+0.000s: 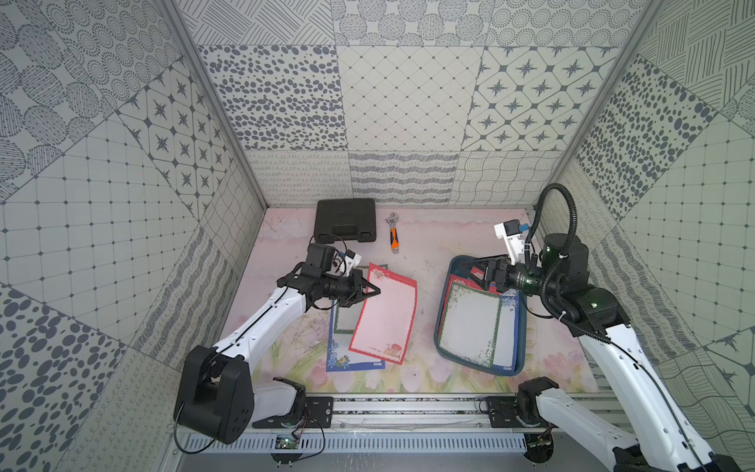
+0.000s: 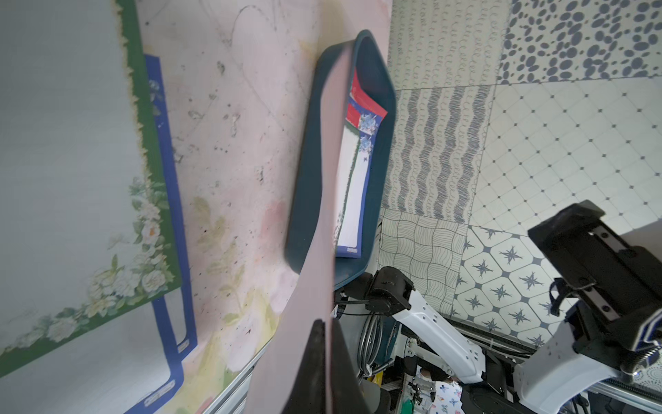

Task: Take out the stationery paper from the storage box
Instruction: Place the stationery paper at the center of the board.

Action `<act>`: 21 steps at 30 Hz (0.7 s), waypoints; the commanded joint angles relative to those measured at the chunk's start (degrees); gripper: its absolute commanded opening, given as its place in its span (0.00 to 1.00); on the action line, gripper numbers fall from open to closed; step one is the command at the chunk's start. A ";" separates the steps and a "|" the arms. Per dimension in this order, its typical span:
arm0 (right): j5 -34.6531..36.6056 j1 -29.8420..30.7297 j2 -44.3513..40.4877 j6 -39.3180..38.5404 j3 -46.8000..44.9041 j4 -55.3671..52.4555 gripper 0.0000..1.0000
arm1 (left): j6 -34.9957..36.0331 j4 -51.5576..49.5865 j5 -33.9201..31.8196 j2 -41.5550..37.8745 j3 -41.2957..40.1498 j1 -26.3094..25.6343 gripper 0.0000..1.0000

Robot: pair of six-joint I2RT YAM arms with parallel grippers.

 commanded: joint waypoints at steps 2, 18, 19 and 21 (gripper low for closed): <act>0.44 0.43 -0.53 -0.03 0.06 1.91 0.84 | 8.55 -9.38 -1.08 3.12 -3.64 3.46 0.00; 1.93 1.49 0.39 -2.22 0.46 -0.23 0.84 | 11.09 -8.85 -11.14 9.16 -6.93 8.84 0.00; 2.25 1.58 0.39 -2.35 0.33 -0.32 0.84 | 11.18 -8.52 -11.02 9.32 -6.87 8.96 0.00; 2.87 1.67 0.29 -2.48 0.14 -0.47 0.84 | 11.39 -8.37 -11.25 9.69 -6.57 9.17 0.00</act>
